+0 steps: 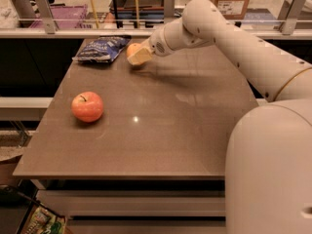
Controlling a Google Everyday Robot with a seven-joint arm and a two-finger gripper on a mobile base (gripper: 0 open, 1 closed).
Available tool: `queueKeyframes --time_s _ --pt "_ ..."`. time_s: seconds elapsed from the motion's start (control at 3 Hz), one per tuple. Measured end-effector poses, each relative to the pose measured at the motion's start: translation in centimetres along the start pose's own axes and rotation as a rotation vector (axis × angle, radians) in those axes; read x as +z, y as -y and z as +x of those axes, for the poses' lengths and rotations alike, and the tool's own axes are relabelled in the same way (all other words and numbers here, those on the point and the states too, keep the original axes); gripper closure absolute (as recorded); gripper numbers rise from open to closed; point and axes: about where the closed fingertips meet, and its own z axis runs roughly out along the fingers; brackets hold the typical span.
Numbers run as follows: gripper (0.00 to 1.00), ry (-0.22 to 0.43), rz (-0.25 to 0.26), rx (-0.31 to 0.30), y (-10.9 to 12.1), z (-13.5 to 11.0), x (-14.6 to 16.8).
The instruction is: Move orange near blue chip bag
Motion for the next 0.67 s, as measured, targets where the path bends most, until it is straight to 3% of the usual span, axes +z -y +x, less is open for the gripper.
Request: queueKeyframes --time_s 0.67 --pt "1.00 -0.011 -0.049 -0.014 -0.6 -0.3 3.0"
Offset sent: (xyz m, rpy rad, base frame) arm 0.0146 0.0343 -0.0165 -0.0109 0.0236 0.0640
